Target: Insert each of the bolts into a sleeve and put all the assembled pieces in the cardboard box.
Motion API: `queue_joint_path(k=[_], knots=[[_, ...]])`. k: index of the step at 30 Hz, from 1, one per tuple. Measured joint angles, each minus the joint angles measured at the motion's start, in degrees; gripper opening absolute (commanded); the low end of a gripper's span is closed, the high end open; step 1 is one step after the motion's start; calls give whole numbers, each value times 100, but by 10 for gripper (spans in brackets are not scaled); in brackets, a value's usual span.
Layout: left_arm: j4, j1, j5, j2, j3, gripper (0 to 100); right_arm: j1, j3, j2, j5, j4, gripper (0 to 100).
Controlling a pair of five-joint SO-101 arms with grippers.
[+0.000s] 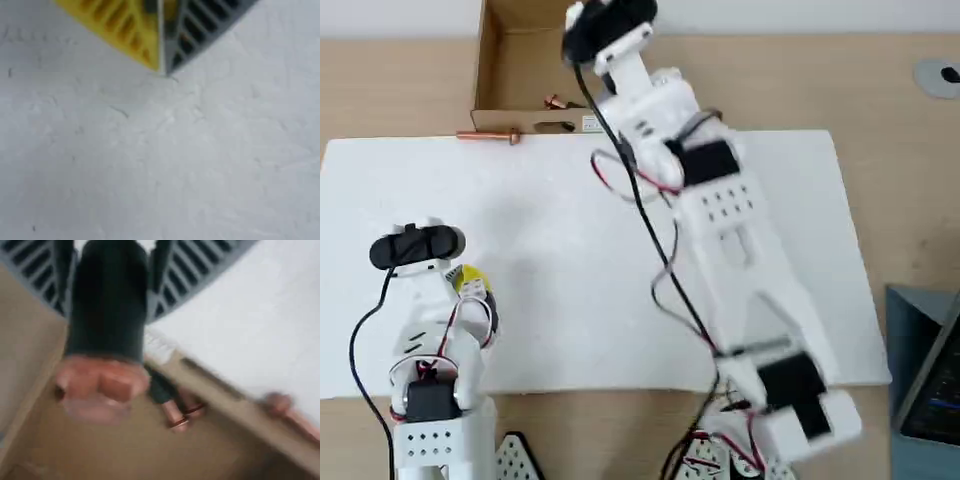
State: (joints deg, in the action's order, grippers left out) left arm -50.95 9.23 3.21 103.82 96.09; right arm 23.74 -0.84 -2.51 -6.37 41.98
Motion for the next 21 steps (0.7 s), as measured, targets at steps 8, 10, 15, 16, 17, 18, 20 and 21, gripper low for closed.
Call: queue_joint_path(k=[8,10,15,16,17,18,20,21], knots=[[0,0,0,0,0,4,-97,-1890,2154,-484,-193,9],[0,0,0,0,0,4,-97,-2400,2681,-510,-193,9],[0,0,0,0,0,4,-97,-3657,3903,-510,-193,9],[0,0,0,0,0,4,-97,-3886,4141,-536,-193,9],[0,0,0,0,0,4,-97,-4097,4352,-598,-193,9],[0,0,0,0,0,4,-97,-4290,4554,-703,-193,10],[0,0,0,0,0,4,-97,-4624,4932,-905,-193,37],[0,0,0,0,0,4,-97,-4800,5108,-985,-193,62]])
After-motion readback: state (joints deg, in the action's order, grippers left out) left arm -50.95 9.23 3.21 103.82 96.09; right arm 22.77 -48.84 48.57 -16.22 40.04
